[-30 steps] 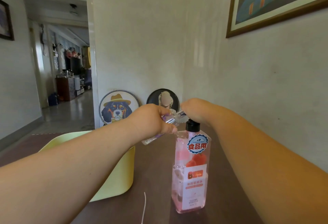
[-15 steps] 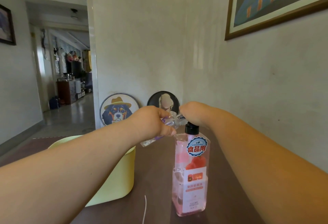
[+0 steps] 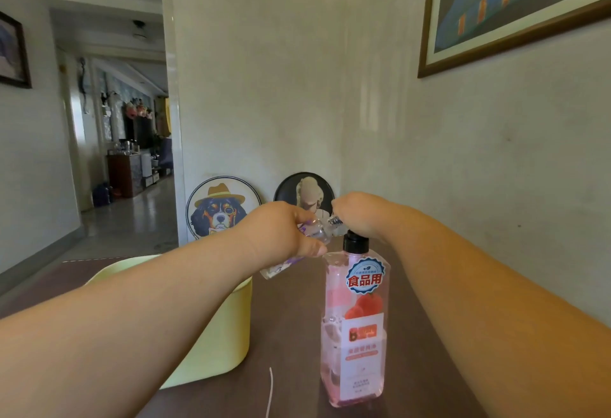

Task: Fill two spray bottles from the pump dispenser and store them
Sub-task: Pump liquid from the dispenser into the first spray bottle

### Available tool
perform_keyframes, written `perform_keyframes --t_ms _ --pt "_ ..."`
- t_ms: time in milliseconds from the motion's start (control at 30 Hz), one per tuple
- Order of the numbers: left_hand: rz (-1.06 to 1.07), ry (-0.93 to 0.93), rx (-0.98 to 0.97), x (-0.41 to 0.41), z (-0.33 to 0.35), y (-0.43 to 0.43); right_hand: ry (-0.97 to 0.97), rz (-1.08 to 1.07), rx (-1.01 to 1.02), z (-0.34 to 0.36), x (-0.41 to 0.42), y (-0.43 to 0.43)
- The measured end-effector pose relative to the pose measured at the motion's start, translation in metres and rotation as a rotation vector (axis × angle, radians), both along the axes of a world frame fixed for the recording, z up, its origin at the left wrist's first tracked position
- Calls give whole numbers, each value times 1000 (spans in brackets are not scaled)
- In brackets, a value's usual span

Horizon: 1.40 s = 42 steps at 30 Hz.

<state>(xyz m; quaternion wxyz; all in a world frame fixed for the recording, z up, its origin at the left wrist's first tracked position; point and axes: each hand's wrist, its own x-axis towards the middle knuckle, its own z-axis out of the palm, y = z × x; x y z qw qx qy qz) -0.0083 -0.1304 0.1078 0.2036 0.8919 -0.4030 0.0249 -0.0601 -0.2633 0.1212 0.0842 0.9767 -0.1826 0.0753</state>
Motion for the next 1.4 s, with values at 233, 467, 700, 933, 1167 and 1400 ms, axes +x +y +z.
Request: perform_keyframes --t_ms 233,467,700,933,1167,1400 --pt "12 -44 -11 -2 11 -1 23 28 -78 17 -4 -2" --pt "7 -35 5 4 -1 -3 125 62 -218 3 1 -4" --pt "25 -71 -12 2 3 -3 108 77 -246 11 -1 -2" --pt "19 -81 -8 0 1 -1 51 91 -210 5 2 -7" --pt "11 -53 -4 1 -2 -1 73 61 -180 7 -6 0" --pt "13 -92 -27 0 3 -4 84 149 -303 12 -6 -8"
